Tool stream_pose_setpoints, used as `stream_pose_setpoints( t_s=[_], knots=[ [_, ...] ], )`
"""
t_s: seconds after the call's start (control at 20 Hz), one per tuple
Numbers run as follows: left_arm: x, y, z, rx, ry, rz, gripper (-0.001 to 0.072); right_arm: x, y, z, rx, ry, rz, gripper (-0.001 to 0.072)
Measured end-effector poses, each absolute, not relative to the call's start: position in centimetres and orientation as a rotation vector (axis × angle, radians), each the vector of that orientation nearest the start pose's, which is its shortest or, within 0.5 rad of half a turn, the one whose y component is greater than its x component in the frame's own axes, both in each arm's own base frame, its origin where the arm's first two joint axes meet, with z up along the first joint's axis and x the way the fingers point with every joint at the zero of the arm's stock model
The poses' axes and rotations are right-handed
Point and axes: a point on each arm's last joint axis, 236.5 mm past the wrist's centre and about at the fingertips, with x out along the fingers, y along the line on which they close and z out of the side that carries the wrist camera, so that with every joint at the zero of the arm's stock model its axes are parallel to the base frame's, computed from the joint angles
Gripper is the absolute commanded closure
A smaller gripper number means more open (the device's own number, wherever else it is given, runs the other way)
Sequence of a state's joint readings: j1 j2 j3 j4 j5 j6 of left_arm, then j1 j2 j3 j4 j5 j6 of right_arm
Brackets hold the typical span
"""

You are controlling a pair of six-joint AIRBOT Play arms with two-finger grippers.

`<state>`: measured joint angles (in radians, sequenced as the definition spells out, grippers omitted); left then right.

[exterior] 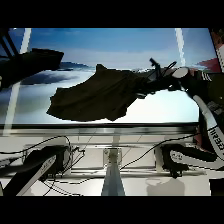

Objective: Fold the clothes and pants, and hang the long-sleeved shirts on hangers.

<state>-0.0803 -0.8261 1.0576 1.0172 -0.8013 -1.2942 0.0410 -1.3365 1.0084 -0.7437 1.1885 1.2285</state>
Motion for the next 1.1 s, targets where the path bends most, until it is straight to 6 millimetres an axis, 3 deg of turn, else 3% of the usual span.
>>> stream_pose_setpoints(
  t_s=[0.15,0.2,0.25,0.35,0.45,0.55,0.65,0.7,0.85,1.1],
  knots=[
    [37.4,-9.2,22.2,-0.254,0.507,-0.348,0.0515,36.1,11.8,4.0,0.439,1.241,0.548,0.07],
    [37.5,-7.7,22.2,-0.264,0.509,-0.304,0.0631,36.0,9.5,5.0,0.399,1.224,0.509,0.07],
    [37.5,-5.8,21.8,-0.256,0.519,-0.254,0.069,35.3,7.3,5.7,0.348,1.222,0.476,0.07],
    [36.9,-1.8,20.3,-0.242,0.577,-0.148,0.0672,33.2,3.7,6.7,0.239,1.24,0.429,0.07],
    [35.7,1.7,17.4,-0.243,0.685,-0.057,0.0286,31.6,1.3,7.5,0.165,1.249,0.389,0.07],
    [33.9,3.5,13.4,-0.262,0.833,-0.013,0.0277,30.9,0.3,8.0,0.13,1.243,0.369,0.07],
    [31.9,3.2,8.9,-0.297,0.994,-0.032,0.0265,30.8,0.0,8.6,0.12,1.223,0.364,0.07],
    [30.9,2.2,6.5,-0.325,1.075,-0.073,0.019,30.8,-0.2,8.7,0.113,1.215,0.358,0.07],
    [27.9,-2.1,0.7,-0.39,1.275,-0.236,0.0168,31.0,-0.5,9.0,0.106,1.195,0.35,0.07],
    [23.7,-7.0,-5.6,-0.432,1.527,-0.437,0.0172,31.1,-0.6,9.1,0.102,1.184,0.346,0.07]
  ],
)
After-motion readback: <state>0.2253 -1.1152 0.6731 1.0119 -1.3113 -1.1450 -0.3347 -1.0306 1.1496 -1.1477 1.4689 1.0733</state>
